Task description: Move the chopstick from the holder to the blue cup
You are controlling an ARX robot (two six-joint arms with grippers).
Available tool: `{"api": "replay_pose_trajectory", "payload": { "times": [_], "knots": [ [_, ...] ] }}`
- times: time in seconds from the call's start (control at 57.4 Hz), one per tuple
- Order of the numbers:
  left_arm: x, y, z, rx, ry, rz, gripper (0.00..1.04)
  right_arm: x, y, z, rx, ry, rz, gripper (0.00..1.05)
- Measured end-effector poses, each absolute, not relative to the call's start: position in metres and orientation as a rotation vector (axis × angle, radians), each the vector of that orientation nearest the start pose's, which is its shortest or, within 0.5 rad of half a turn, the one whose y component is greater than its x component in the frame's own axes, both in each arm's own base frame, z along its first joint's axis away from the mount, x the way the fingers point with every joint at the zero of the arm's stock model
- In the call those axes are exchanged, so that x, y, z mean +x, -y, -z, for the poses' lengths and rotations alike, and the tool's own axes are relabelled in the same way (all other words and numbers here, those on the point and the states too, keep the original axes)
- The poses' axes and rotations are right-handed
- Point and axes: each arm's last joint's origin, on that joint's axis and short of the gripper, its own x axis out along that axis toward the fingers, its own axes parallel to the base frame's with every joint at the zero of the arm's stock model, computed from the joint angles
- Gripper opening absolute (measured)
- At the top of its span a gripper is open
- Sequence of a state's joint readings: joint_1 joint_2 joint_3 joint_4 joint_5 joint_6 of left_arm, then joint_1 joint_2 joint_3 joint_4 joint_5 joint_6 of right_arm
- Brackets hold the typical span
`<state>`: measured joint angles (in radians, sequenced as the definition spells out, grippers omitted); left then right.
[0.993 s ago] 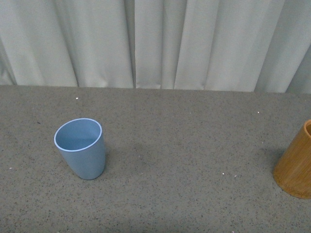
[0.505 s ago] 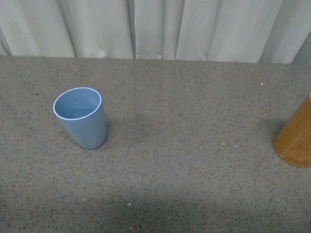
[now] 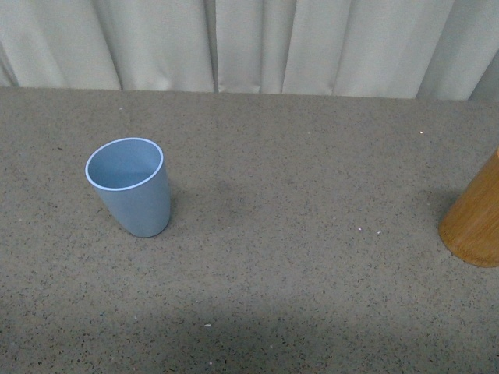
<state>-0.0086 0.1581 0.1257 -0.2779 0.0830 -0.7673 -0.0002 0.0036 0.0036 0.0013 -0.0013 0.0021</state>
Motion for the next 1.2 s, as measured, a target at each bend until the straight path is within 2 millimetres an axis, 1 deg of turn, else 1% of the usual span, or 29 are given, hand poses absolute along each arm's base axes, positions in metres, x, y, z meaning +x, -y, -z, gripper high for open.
{"api": "replay_pose_trajectory", "payload": {
  "times": [0.122, 0.192, 0.296, 0.401, 0.505, 0.61, 0.697, 0.889, 1.203],
  "knots": [
    [0.104, 0.002, -0.167, -0.727, -0.259, -0.241, 0.98, 0.098, 0.0, -0.165, 0.002, 0.001, 0.0, 0.95],
    [0.114, 0.002, -0.171, -0.71, -0.233, -0.315, 0.98, 0.098, 0.0, -0.165, 0.002, 0.001, -0.001, 0.95],
    [0.13, 0.011, -0.174, -0.688, -0.232, -0.307, 0.98, 0.098, 0.0, -0.165, 0.002, 0.001, -0.002, 0.95],
    [0.152, 0.025, -0.178, -0.666, -0.231, -0.283, 0.98, 0.098, 0.0, -0.165, 0.002, 0.001, -0.001, 0.95],
    [0.172, 0.036, -0.178, -0.648, -0.248, -0.271, 0.98, 0.098, 0.0, -0.165, 0.002, 0.001, -0.002, 0.95],
    [0.195, 0.052, -0.169, -0.587, -0.332, -0.277, 0.98, 0.098, 0.0, -0.165, 0.002, 0.001, -0.002, 0.95],
    [0.207, 0.062, -0.158, -0.533, -0.416, -0.288, 0.98, 0.098, 0.0, -0.165, 0.002, 0.001, -0.001, 0.95],
    [0.22, 0.074, -0.14, -0.489, -0.522, -0.287, 0.98, 0.098, 0.0, -0.165, 0.002, 0.001, -0.001, 0.95],
    [0.23, 0.081, -0.124, -0.459, -0.579, -0.287, 0.98, 0.098, 0.0, -0.165, 0.002, 0.001, -0.001, 0.95]
  ]
}}
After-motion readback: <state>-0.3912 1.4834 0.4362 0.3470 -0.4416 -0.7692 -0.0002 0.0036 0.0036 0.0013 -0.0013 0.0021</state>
